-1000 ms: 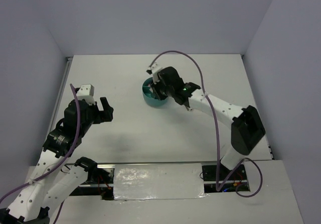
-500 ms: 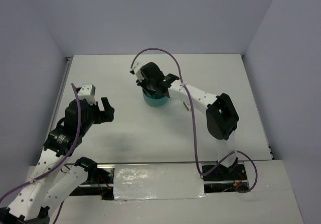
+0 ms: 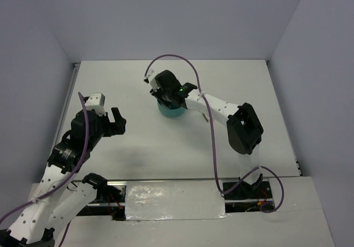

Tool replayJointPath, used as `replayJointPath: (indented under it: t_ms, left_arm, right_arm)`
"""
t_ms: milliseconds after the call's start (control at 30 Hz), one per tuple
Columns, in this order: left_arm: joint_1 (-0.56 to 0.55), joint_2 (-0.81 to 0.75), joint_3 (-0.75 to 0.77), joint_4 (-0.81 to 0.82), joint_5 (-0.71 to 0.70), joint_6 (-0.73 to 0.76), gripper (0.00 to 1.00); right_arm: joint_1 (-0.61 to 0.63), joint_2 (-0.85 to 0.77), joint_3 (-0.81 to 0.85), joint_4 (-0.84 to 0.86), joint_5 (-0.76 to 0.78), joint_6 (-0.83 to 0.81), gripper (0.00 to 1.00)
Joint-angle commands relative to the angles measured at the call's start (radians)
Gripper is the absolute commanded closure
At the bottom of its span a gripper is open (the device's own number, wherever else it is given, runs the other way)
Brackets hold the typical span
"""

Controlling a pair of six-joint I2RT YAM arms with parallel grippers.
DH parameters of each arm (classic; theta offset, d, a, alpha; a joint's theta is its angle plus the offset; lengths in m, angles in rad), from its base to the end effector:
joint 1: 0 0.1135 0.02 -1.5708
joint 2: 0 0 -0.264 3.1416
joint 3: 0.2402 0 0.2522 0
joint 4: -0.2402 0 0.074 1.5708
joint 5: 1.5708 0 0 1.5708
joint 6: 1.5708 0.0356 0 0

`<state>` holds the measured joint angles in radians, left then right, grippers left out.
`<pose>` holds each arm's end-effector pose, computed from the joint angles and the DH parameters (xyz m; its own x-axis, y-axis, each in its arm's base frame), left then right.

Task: Sort the stationery into containers
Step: Place the stationery in the storage box, then pick up the stationery from the center of the board.

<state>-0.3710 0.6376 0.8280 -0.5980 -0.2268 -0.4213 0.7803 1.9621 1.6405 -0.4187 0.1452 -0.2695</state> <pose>0.1304 -0.0421 0.3328 -0.4029 -0.2708 -0.8743 -0.0043 0.9558 -0.2941 0.3254 0.3148 0.2634 -0.2970 -0.6646 -0.6856 -0.7254 0.6239 -0.2906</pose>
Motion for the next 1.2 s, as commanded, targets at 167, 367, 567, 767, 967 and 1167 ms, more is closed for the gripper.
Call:
replayJointPath:
  t_ms: [167, 367, 567, 767, 967, 1167]
  left_arm:
    - [0.003, -0.004, 0.017, 0.047, 0.014, 0.012, 0.01]
    - [0.003, -0.001, 0.017, 0.049, 0.018, 0.013, 0.01]
    - [0.004, 0.004, 0.017, 0.05, 0.029, 0.016, 0.01]
    - [0.006, -0.007, 0.013, 0.056, 0.035, 0.015, 0.01]
    - [0.006, 0.002, 0.016, 0.052, 0.037, 0.015, 0.01]
    - [0.006, -0.004, 0.013, 0.055, 0.04, 0.016, 0.01]
  right_arm:
    - [0.01, -0.043, -0.016, 0.02, -0.027, 0.035, 0.59]
    - [0.007, -0.268, -0.187, 0.107, -0.104, 0.139, 0.52]
    - [-0.076, -0.552, -0.44, 0.169, -0.118, 0.294, 0.39]
    - [-0.329, -0.595, -0.573, 0.087, -0.22, 0.424, 0.37]
    - [-0.371, -0.494, -0.524, -0.046, -0.104, 0.368, 0.31]
    - [-0.401, -0.318, -0.481, -0.088, -0.064, 0.345, 0.3]
